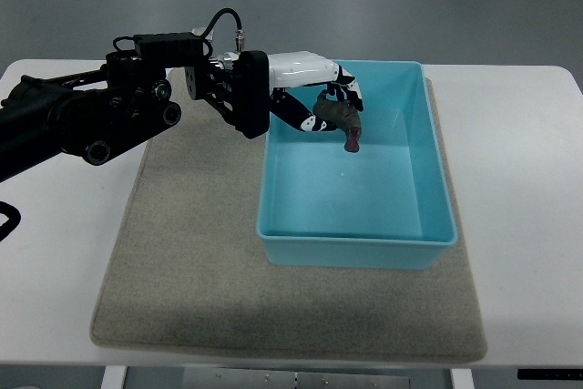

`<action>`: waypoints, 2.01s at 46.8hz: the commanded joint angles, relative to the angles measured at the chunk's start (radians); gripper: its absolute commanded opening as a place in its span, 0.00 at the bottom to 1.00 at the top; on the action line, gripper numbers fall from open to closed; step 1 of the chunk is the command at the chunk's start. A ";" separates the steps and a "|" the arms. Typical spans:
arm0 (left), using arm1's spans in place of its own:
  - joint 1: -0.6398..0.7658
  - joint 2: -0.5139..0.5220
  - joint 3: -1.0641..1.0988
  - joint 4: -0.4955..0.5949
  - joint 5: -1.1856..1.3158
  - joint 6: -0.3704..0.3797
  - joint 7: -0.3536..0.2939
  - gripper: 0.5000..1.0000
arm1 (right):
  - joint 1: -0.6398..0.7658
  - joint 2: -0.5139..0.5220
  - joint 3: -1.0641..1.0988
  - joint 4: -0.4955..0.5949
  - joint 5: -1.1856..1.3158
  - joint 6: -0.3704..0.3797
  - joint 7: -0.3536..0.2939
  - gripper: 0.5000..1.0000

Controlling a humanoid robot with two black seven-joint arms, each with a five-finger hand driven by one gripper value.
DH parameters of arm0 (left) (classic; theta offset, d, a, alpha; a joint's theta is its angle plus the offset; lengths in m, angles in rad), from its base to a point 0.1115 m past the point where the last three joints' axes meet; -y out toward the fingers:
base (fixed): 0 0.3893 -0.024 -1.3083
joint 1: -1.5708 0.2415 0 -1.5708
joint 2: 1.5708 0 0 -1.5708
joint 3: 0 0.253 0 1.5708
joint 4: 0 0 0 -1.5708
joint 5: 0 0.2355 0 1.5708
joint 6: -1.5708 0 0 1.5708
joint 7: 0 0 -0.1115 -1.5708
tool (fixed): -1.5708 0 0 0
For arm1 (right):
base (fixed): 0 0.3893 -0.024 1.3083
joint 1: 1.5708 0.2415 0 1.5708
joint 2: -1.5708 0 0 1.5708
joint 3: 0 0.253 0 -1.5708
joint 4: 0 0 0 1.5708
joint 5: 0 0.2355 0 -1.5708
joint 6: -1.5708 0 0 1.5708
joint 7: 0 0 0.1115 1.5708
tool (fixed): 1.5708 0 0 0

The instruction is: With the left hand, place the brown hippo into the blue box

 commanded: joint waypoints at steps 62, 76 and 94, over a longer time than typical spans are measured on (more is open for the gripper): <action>0.232 0.211 -0.279 0.259 -1.691 -0.420 0.491 1.00 | 0.000 0.000 0.000 0.000 0.000 0.000 0.000 0.87; 0.286 0.210 -0.465 0.265 -1.868 -0.412 0.703 1.00 | 0.000 0.000 0.000 0.000 0.000 0.000 0.000 0.87; 0.309 0.210 -0.466 0.323 -1.888 -0.436 0.709 1.00 | 0.000 0.000 0.002 0.000 0.000 0.000 0.000 0.87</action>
